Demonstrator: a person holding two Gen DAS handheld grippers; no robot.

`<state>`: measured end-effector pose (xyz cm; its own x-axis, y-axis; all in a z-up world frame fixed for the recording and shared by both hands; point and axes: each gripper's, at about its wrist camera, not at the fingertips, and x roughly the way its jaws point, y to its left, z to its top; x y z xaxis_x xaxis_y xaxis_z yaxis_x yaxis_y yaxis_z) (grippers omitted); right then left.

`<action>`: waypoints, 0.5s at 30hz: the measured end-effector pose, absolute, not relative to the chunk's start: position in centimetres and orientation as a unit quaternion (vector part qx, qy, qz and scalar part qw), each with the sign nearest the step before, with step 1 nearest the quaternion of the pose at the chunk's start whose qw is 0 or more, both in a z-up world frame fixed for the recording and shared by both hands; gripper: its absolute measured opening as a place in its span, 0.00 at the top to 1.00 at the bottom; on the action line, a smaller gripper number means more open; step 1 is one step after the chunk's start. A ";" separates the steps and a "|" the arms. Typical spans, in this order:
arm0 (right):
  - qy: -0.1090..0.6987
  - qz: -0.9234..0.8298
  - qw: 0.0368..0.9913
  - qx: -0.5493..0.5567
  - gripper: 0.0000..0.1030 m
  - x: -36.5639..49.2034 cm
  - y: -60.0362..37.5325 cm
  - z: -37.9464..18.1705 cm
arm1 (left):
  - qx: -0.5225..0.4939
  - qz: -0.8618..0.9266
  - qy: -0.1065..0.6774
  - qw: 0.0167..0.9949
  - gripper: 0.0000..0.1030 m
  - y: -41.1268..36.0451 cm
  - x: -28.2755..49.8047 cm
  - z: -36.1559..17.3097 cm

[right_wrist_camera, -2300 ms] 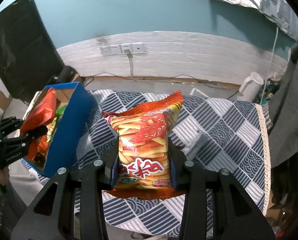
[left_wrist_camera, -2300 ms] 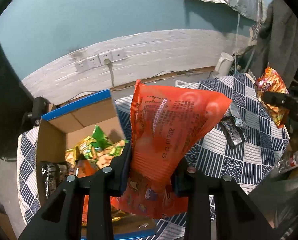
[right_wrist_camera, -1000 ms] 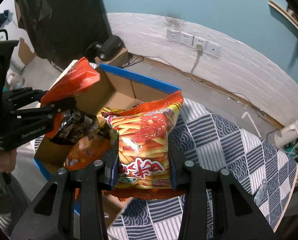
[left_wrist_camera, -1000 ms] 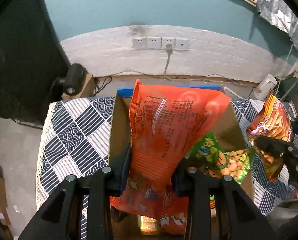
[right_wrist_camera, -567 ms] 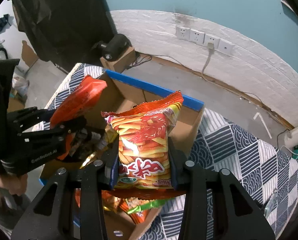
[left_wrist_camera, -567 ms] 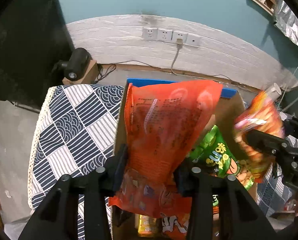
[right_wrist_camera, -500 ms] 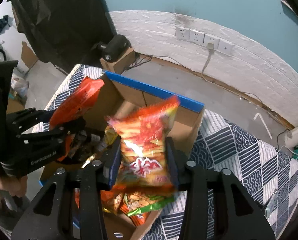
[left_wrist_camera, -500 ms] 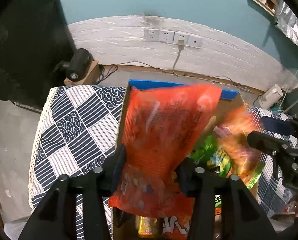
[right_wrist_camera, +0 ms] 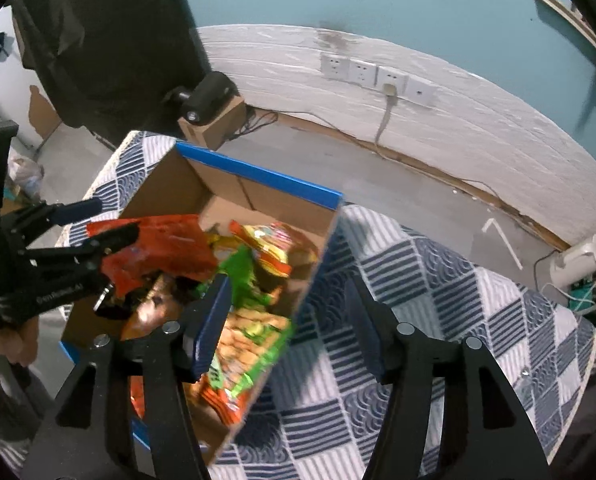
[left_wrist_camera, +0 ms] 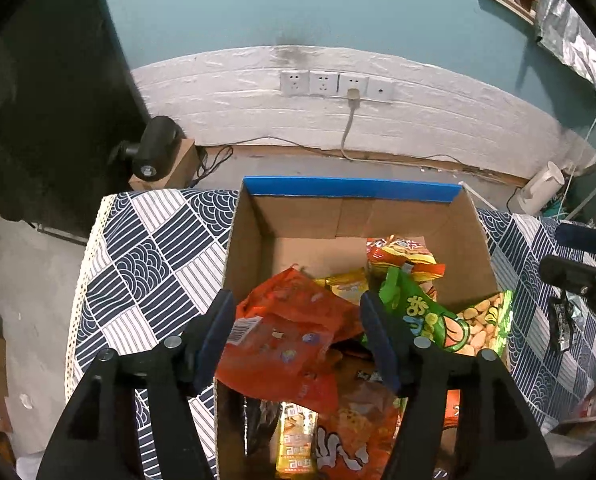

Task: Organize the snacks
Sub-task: 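Open both tools to drop the bags into the box, then move both tools back over the black packet and silver foil bar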

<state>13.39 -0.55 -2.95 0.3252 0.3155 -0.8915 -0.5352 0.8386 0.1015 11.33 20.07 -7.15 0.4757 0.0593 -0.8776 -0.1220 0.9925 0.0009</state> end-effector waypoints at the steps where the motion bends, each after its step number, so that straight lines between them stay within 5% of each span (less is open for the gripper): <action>1: 0.518 0.260 0.808 -0.107 0.42 13.4 -1.1 -2.9 | -0.030 0.052 0.509 0.859 0.36 19.9 11.3 -7.1; 15: 0.520 0.229 0.816 -0.104 0.42 12.3 -8.0 -2.8 | 0.003 0.029 0.505 0.863 0.36 15.7 11.0 -6.1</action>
